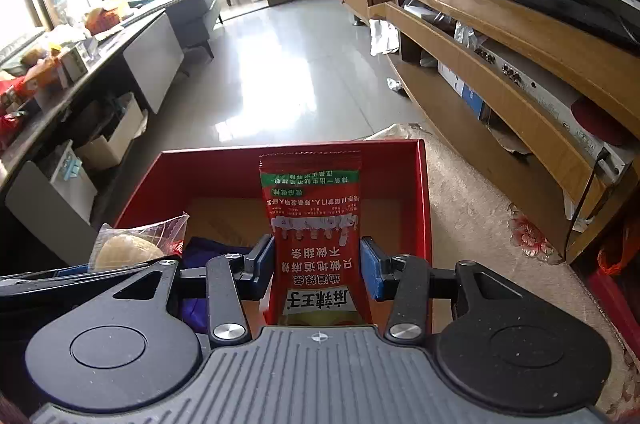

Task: Organize snacks
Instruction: 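Carry the round bread and red packet over the red box with both tools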

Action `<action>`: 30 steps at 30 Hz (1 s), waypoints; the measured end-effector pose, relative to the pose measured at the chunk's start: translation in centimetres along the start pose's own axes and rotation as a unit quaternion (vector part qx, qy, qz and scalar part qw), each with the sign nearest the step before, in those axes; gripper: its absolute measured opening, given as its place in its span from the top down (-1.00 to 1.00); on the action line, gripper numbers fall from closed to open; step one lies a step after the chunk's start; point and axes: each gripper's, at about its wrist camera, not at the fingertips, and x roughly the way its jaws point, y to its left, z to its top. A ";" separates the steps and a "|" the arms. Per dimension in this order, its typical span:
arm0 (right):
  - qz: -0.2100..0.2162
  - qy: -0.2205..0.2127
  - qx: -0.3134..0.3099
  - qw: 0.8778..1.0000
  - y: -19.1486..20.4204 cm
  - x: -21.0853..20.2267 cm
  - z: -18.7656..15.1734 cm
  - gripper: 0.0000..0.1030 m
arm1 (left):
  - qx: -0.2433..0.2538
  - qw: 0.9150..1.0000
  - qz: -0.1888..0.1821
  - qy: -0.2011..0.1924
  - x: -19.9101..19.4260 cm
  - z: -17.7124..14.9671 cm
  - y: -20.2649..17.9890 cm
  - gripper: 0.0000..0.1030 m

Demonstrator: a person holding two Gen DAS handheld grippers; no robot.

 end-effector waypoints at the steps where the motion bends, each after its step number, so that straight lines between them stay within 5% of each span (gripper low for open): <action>1: 0.001 0.000 0.000 1.000 0.0 0.1 0.0 -0.03 | 0.002 1.000 0.002 -0.001 0.0 0.0 0.0 -0.31; 30: -0.015 0.023 -0.004 1.000 -0.1 2.1 -0.8 -0.07 | 0.052 0.998 0.033 -0.021 0.8 -0.9 -1.6 -0.30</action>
